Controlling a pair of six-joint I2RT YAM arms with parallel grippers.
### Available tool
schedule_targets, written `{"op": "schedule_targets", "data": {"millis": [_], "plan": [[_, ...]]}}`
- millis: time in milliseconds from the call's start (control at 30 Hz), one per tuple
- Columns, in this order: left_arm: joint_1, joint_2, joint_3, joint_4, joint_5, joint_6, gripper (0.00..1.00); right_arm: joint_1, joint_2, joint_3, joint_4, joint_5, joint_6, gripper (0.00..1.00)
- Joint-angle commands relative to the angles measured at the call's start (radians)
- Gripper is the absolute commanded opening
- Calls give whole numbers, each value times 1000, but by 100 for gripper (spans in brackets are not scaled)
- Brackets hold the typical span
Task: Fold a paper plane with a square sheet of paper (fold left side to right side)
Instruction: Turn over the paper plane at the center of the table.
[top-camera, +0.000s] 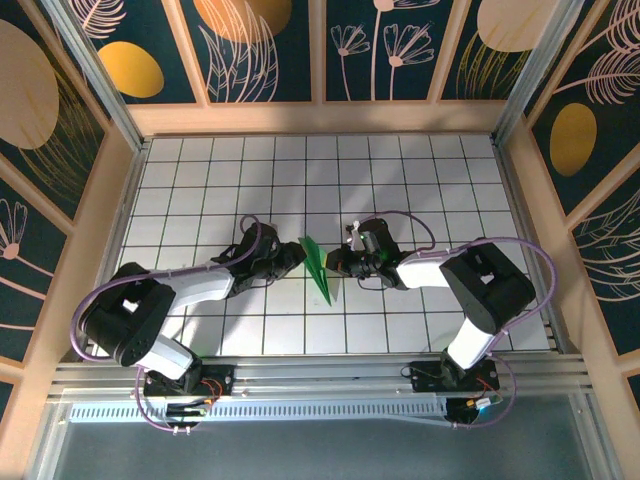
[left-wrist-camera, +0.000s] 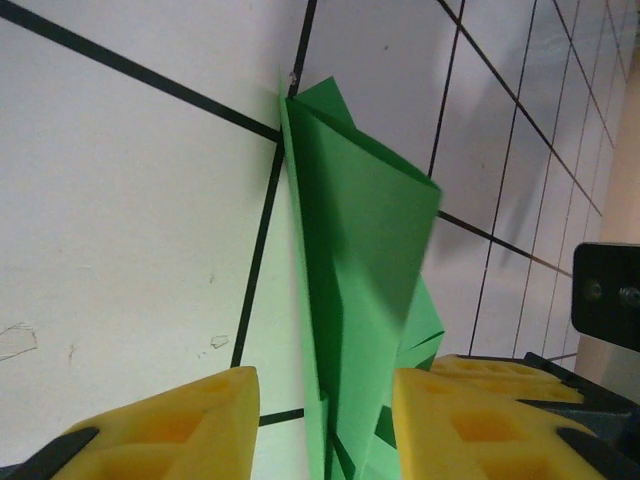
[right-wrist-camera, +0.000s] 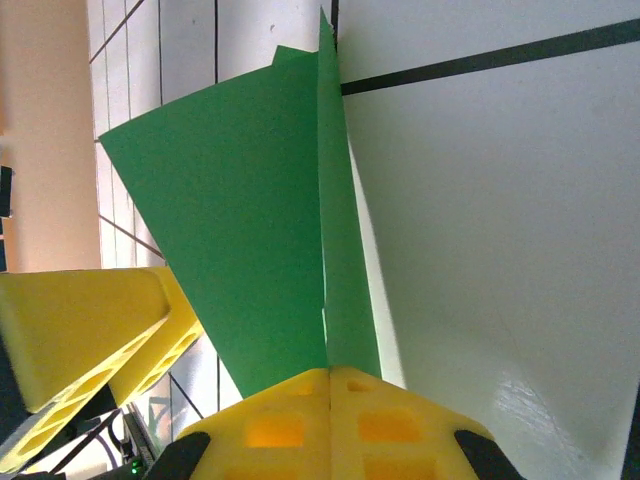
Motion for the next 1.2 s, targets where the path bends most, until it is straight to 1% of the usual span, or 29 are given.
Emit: {"op": "schedule_targets", "data": {"millis": [0,200,300,467,633,833,1033,1167], "plan": [[5,15,28,27,14,10,37,-4,17,-6,11,-7,-14,0],[5,-3,25,25,10,12,34,-6,23,-4,2,-4,-8,0],[5,-24,37,-22,-17,34,34,-7,27,-7,6,-7,-2,0],[5,15,42,-16,6,29,31,-8,33,-6,11,-12,0,0],[6,48,43,-1,18,22,27,-8,34,-12,20,-14,4,0],[5,78,47,23,37,21,26,-8,38,-9,22,-21,5,0],[5,95,55,22,36,25,16,-8,43,-10,19,-20,6,0],[5,74,54,6,23,26,6,-9,37,3,-50,15,-16,0]]}}
